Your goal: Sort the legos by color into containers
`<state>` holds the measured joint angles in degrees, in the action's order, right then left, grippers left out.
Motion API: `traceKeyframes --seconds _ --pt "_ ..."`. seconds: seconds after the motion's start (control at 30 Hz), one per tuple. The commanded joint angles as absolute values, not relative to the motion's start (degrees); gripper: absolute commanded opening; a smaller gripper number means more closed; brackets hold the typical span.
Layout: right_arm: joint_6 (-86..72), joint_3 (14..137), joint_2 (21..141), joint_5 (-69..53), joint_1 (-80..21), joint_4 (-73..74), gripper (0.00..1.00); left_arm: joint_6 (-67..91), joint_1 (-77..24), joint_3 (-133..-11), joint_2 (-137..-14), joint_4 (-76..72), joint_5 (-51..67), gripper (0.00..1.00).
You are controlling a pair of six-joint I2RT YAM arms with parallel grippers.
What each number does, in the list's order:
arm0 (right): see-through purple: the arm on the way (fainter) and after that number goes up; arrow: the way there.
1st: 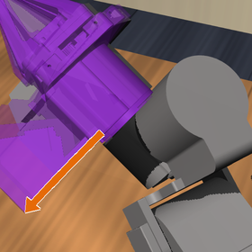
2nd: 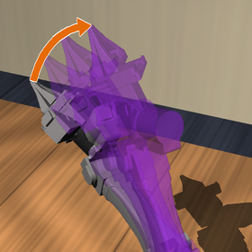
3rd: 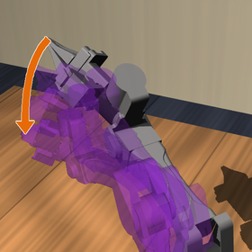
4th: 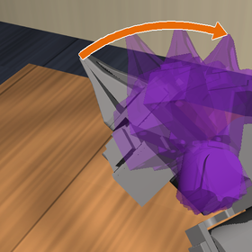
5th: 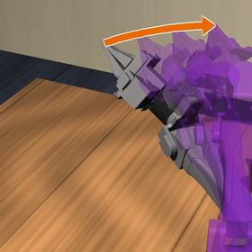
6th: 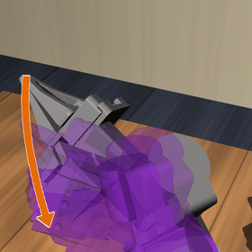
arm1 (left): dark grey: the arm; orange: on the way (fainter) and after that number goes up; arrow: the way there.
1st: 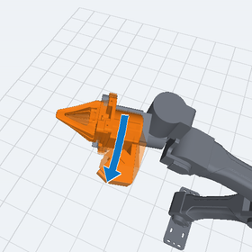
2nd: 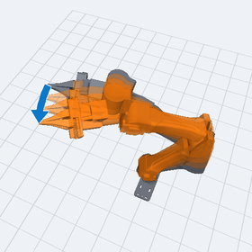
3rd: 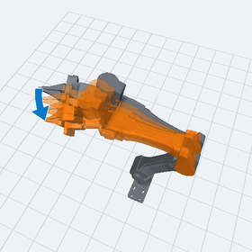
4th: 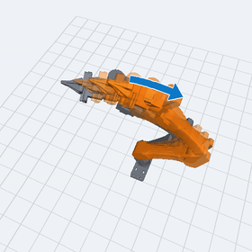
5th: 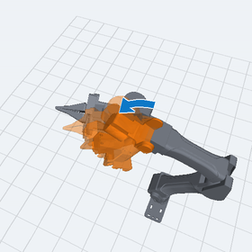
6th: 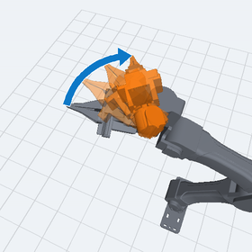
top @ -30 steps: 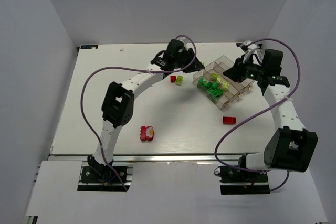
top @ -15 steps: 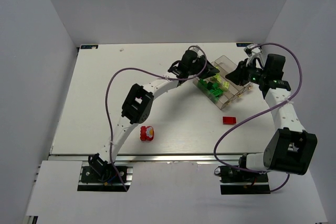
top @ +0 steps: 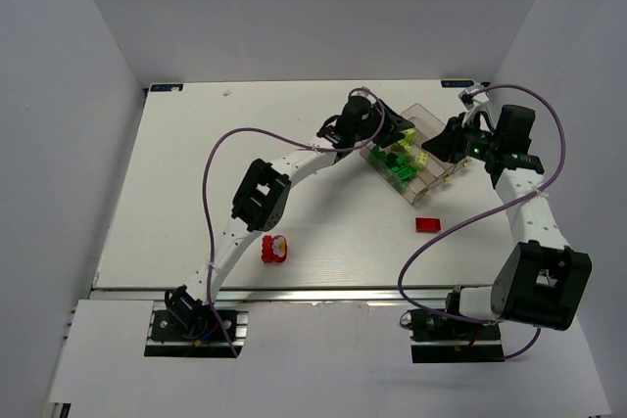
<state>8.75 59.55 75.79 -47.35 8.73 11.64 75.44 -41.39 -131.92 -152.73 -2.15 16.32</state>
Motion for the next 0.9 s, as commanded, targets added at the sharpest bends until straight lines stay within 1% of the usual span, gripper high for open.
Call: traceKeyframes --seconds 0.0,0.1,0.17,0.2,0.23,0.27,0.3,0.33,0.37,0.4,0.43,0.5,0.53,0.57,0.6,0.63,0.67,0.7,0.73,0.77,0.8,0.83,0.87 --pt "7.8 59.2 74.4 -49.0 9.1 9.5 0.24 76.6 -42.0 -133.9 -151.7 -3.5 15.6 0.59" --pt "7.6 59.5 74.7 -49.7 9.1 9.3 0.25 76.7 -41.8 -133.9 -151.3 -4.0 15.6 0.58" --pt "9.0 59.8 74.9 -50.7 9.2 9.6 0.27 76.0 -41.5 -133.7 -149.9 -3.8 15.3 0.53" --pt "10.4 60.0 75.1 -53.0 9.2 10.8 0.31 75.5 -41.1 -133.3 -149.0 -3.7 15.1 0.49" --pt "12.1 60.6 75.2 -54.9 9.1 11.6 0.42 74.6 -40.8 -132.0 -147.8 -3.3 14.6 0.42" --pt "16.0 60.7 75.5 -57.8 9.1 13.3 0.55 71.7 -39.7 -129.8 -144.8 -1.4 14.3 0.39" --pt "18.3 60.8 75.8 -59.3 9.0 14.0 0.61 70.2 -39.1 -128.1 -142.8 -0.4 13.9 0.35" --pt "20.5 60.9 76.0 -60.7 8.9 14.9 0.65 68.0 -38.4 -125.9 -140.5 -0.4 13.5 0.27" --pt "26.1 61.3 76.4 -62.5 8.4 16.4 0.69 63.5 -37.2 -123.6 -137.9 2.2 12.6 0.23" --pt "29.2 61.7 77.4 -62.7 7.7 18.1 0.74 61.5 -36.6 -121.5 -132.7 3.9 11.6 0.2" --pt "32.3 63.3 78.1 -62.6 7.0 21.8 0.76 59.4 -35.9 -117.8 -130.1 5.4 10.7 0.18" --pt "41.1 65.6 80.8 -60.5 3.6 26.3 0.79 53.9 -33.8 -113.8 -122.8 10.0 9.1 0.18" --pt "42.4 66.8 81.7 -58.6 2.1 28.3 0.8 52.0 -33.1 -109.5 -120.3 11.4 8.6 0.2" --pt "43.2 69.3 82.9 -56.6 -1.4 29.0 0.8 49.2 -31.9 -107.0 -117.9 13.8 8.4 0.3" --pt "43.4 70.7 85.3 -51.5 -3.7 29.3 0.81 48.2 -31.2 -104.5 -115.3 15.0 7.0 0.38" --pt "42.4 71.9 86.6 -48.2 -5.3 28.8 0.81 47.5 -30.5 -101.9 -110.3 16.1 6.2 0.46" --pt "40.8 74.9 88.1 -41.6 -9.0 27.4 0.81 46.1 -29.1 -96.2 -107.7 17.3 5.6 0.57" --pt "39.5 76.5 91.5 -38.8 -10.8 26.9 0.82 45.6 -28.5 -93.2 -105.1 17.8 4.1 0.63" --pt "36.3 78.5 93.2 -35.7 -12.4 26.7 0.83 45.1 -27.8 -90.4 -99.5 18.2 3.3 0.67" --pt "33.9 80.5 95.2 -29.3 -15.4 25.2 0.89 44.5 -26.7 -84.6 -96.9 18.7 2.6 0.7" --pt "31.1 84.3 99.0 -26.5 -16.8 24.5 0.89 44.2 -26.1 -81.9 -94.1 18.9 1.1 0.75" --pt "27.7 86.8 101.2 -24.5 -18.0 25.0 0.89 44.2 -25.6 -79.1 -88.8 19.0 0.8 0.76" --pt "25.3 89.5 103.6 -23.0 -19.9 25.7 0.89 44.4 -24.7 -76.5 -86.2 19.4 -0.9 0.78"
